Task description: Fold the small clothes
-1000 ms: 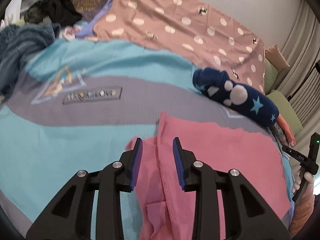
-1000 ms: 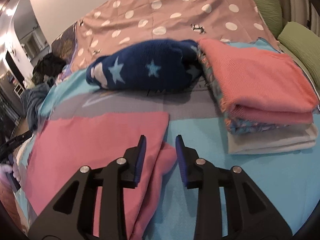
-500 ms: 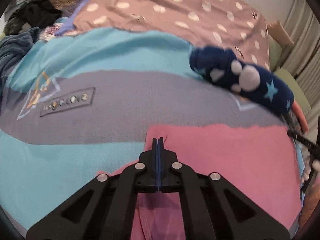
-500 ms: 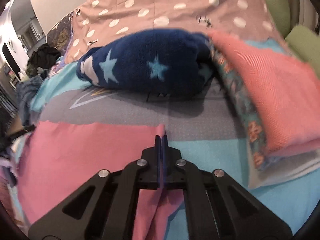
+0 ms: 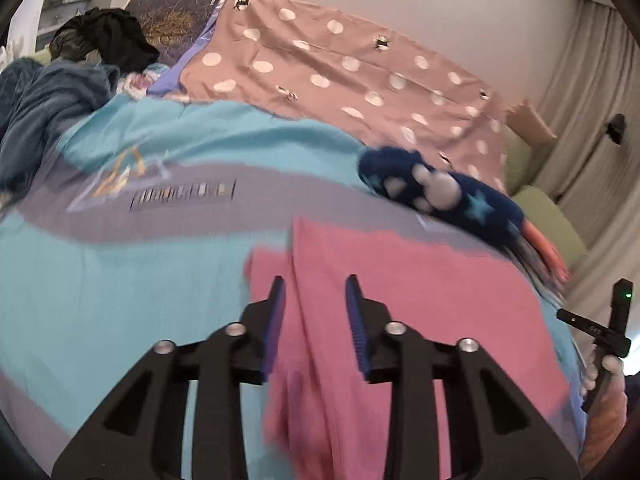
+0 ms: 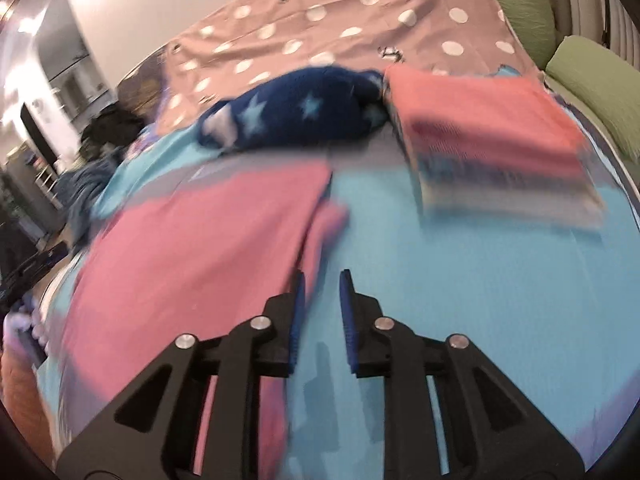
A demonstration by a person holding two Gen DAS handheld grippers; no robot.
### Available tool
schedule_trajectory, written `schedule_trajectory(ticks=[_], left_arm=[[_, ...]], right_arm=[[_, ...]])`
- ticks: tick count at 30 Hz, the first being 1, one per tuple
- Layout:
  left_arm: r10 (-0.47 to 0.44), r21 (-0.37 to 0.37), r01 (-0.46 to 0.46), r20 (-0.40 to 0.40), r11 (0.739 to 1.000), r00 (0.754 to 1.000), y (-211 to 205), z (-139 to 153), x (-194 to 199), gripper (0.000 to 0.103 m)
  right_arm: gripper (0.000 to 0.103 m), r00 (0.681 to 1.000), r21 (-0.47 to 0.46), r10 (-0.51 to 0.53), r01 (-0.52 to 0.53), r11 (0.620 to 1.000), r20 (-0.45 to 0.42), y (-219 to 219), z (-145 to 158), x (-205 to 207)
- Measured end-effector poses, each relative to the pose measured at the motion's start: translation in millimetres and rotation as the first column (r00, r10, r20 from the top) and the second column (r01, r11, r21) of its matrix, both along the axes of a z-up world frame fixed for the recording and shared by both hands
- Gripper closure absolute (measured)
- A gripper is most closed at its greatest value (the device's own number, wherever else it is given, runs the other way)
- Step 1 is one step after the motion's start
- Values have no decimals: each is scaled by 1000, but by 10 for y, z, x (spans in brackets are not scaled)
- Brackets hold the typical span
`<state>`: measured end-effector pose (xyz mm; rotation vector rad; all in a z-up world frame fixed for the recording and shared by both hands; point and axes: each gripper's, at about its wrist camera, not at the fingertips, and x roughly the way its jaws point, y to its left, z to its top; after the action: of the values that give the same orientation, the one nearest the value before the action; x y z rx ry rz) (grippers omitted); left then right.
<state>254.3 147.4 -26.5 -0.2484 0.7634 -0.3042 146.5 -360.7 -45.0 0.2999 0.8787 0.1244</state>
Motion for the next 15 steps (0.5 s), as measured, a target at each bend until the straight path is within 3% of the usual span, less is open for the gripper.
schedule_trajectory(ticks=[1, 3, 7, 15], left_arm=[[-3, -2, 3, -15, 1000, 1000, 43, -44, -217, 60], [18, -13, -19, -56, 1000, 998, 127, -149, -540, 59], [81, -128, -99, -139, 987, 987, 354, -343, -1057, 58], [-8, -307, -47, -175, 951, 984, 208, -418, -1422, 57]], right_arm=[[77, 1000, 10, 7, -6, 1000, -21, 16, -26, -211], [77, 999, 44, 1, 1, 999, -47, 46, -74, -563], [74, 998, 139, -9, 17, 990, -57, 87, -134, -1021], [66, 998, 246, -4, 18, 969, -56, 227, -105, -1278]])
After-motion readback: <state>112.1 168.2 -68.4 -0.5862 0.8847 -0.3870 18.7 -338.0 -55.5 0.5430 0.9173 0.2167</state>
